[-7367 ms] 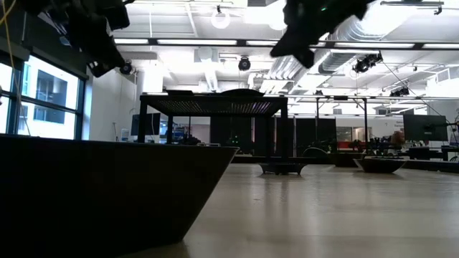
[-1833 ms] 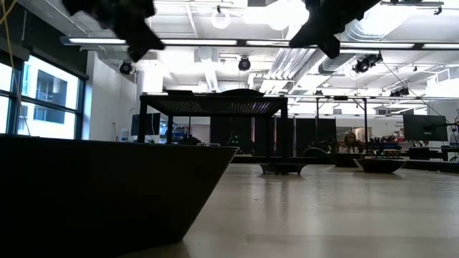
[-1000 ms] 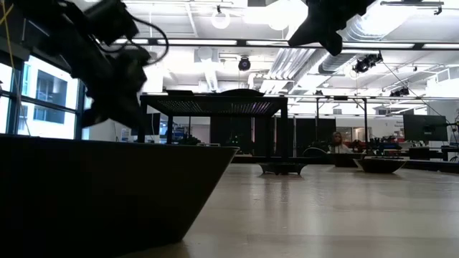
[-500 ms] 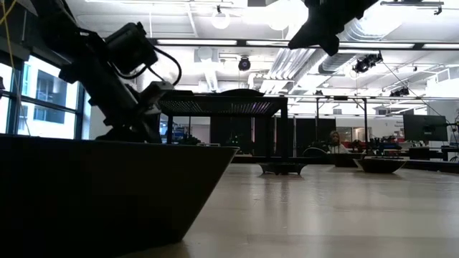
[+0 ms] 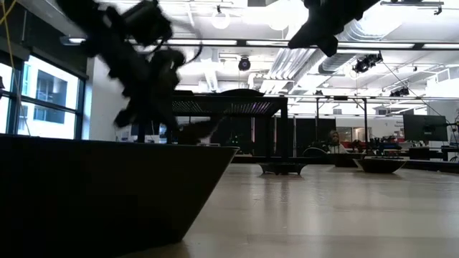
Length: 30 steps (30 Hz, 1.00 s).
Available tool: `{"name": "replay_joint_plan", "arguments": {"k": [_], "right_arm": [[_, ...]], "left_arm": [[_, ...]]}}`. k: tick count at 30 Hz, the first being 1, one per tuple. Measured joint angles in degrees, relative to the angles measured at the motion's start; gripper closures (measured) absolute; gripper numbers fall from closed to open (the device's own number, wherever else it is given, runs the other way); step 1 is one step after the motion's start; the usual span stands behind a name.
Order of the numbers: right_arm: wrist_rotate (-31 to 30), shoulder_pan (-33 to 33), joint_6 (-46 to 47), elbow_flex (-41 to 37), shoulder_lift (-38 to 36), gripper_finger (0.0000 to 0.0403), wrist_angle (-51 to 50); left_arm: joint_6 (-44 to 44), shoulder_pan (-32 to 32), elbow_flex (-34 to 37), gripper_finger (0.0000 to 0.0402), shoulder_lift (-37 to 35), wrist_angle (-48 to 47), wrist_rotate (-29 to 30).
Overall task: Pick & Place Mini shaped plates
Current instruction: Stack the black leaf shaped plate on top of the black leaf shaped plate on the shelf
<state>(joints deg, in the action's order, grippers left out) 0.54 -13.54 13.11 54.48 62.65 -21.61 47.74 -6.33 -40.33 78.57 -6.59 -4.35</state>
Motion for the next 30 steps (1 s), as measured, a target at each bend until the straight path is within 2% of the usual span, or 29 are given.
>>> {"name": "replay_joint_plan", "arguments": {"k": [3, 6, 10, 15, 21, 24, 30], "right_arm": [[0.10, 0.04, 0.02, 0.00, 0.00, 0.0402, 0.02], [0.08, 0.02, 0.02, 0.00, 0.00, 0.0401, 0.03], [-0.03, 0.02, -0.40, 0.00, -0.02, 0.0402, 0.07], [-0.05, 0.02, -0.76, 0.00, -0.02, 0.0401, 0.23], [-0.12, 0.04, -1.18, 0.00, -0.02, 0.0401, 0.50], [-0.38, 0.03, -1.18, 0.00, -0.02, 0.0401, 0.79], [-1.26, 0.04, -1.62, 0.00, -0.02, 0.0401, 0.94]], "left_arm": [[-7.81, -0.02, -8.04, 0.0400, -0.78, -8.46, 0.09], [-15.73, -0.26, -17.31, 0.0400, -0.75, -21.33, 2.07], [-22.87, -4.14, -27.12, 0.0400, -0.75, -31.69, 2.27], [-30.08, -13.39, -35.41, 0.0401, -0.29, -33.70, -1.66], [-42.98, -22.10, -44.42, 0.0401, 6.38, -34.26, -4.28], [-48.78, -24.47, -49.54, 0.0401, 11.57, -35.04, -7.36], [-60.53, -24.79, -58.86, 0.0401, 21.08, -36.03, -8.43]]}}
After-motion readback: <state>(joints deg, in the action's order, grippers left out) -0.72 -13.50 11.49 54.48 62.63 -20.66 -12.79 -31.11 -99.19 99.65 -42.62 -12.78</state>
